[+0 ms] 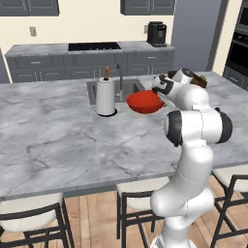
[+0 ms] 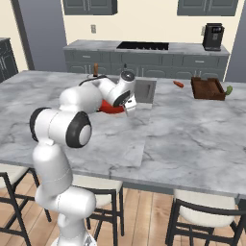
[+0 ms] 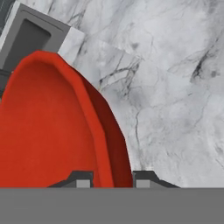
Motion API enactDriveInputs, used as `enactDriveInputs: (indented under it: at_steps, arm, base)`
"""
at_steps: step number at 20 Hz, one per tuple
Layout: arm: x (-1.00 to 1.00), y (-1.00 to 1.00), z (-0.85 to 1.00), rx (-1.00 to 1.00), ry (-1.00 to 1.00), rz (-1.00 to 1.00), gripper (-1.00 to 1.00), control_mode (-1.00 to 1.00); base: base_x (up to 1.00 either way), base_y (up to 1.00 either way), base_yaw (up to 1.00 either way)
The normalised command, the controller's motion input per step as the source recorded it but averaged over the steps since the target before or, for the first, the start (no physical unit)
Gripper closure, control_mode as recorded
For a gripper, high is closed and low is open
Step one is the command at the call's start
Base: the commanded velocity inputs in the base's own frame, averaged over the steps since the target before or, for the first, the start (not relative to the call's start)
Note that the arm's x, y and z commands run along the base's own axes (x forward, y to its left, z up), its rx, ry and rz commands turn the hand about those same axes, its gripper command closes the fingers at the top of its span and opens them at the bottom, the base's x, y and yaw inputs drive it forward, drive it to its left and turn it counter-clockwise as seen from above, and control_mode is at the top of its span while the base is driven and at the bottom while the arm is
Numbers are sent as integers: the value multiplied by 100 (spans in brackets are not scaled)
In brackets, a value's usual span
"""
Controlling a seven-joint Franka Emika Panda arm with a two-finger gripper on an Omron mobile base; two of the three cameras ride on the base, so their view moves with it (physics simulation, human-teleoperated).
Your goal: Place the two vegetables and bowl onto the tray for setting up a vegetable dip station.
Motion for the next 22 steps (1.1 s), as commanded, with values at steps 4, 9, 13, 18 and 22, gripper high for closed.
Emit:
enactDriveInputs:
  at_steps: [4, 9, 13, 18, 22]
  arm:
    - [-32, 0, 20, 8, 0, 0, 100, -100]
    - [-34, 0, 17, 6, 0, 0, 100, -100]
    - [-33, 0, 12, 4, 0, 0, 100, -100]
    - [-33, 0, 9, 4, 0, 0, 100, -100]
    - [-34, 0, 6, 5, 0, 0, 100, -100]
  base:
    - [0, 0, 0]
    - [0, 0, 0]
    - [0, 0, 0]
    - [0, 0, 0]
    - [0, 0, 0]
